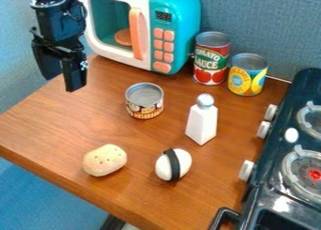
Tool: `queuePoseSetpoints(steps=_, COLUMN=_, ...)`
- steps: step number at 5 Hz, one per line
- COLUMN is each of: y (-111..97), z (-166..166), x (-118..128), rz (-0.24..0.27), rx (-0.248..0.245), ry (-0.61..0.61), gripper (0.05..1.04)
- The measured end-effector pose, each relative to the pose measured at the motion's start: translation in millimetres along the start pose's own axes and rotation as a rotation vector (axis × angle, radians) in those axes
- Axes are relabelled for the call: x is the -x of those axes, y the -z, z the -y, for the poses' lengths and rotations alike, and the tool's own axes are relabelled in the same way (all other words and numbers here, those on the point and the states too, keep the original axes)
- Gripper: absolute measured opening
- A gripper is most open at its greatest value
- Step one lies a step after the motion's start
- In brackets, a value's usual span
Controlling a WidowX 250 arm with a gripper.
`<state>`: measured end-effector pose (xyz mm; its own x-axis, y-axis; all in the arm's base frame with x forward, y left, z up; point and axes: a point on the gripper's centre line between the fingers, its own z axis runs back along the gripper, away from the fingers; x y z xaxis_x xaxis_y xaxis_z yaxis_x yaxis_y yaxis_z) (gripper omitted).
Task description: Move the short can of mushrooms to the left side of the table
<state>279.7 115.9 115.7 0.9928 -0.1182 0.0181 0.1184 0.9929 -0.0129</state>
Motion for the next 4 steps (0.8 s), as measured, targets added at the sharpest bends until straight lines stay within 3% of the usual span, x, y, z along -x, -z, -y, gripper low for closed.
queuePoseSetpoints(steps=1, y=9, z=1, x=2, rz=-0.025, rx=0.015, ry=0.001, gripper=1.001)
queuePoseSetpoints(steps=3, y=14, z=45, x=-25, rz=0.019, rx=0.012, ry=0.104, gripper=1.001)
queuePoseSetpoints(steps=4, y=17, z=57, x=-38, rz=0.023, rx=0.081, ry=0.168, gripper=1.001)
